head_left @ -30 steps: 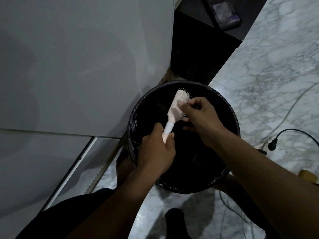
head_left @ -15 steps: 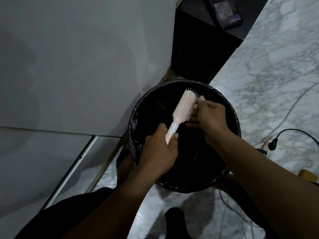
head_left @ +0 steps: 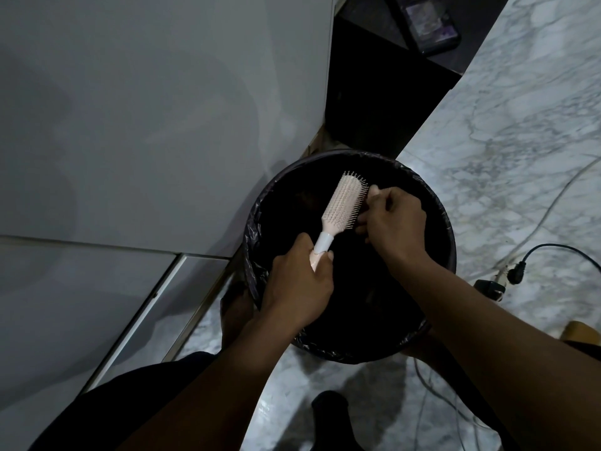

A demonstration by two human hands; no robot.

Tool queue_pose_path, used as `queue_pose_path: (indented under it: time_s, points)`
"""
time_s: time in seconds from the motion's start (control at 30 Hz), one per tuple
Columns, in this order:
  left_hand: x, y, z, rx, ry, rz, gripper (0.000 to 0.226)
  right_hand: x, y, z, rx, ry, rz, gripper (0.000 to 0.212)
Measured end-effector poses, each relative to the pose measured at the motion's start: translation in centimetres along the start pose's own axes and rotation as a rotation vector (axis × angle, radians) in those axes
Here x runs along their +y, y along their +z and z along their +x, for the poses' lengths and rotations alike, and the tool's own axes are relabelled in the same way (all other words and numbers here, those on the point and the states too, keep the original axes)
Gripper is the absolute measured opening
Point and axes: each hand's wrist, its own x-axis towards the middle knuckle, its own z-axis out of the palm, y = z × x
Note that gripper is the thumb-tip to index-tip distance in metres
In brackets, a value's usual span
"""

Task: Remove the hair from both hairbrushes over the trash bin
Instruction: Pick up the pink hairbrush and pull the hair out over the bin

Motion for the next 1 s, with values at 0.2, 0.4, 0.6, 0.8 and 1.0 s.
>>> queue_pose_path:
  time_s: [0.2,0.4,0.6,0.8,1.0]
  points:
    - [-0.2,0.1,-0.1,-0.007,0.004,0.025,0.031,0.1,0.7,-0.2,-0.178,-0.002,0.037,0.033]
    - [-0.2,0.1,0.0,-0.008,0.017,-0.017,0.03,0.2,0.0,0.8,-0.086,0.197,0.298,0.021]
    - [-0.2,0.2,0.1,-0.054,0.059,-0.045,0.031,0.4,0.0,1.2,-0.267,0.404,0.558,0.081]
    - [-0.2,0.6,-0.3,-0.172,0.096,-0.063,0.033,0.9,0.1,1.4,-0.077,0.234,0.444,0.034]
    - [-0.6,0.4,-0.2,-0.187,0.102,-0.079,0.033,2.3,-0.3,2.4,-0.003,0.216,0.307,0.033]
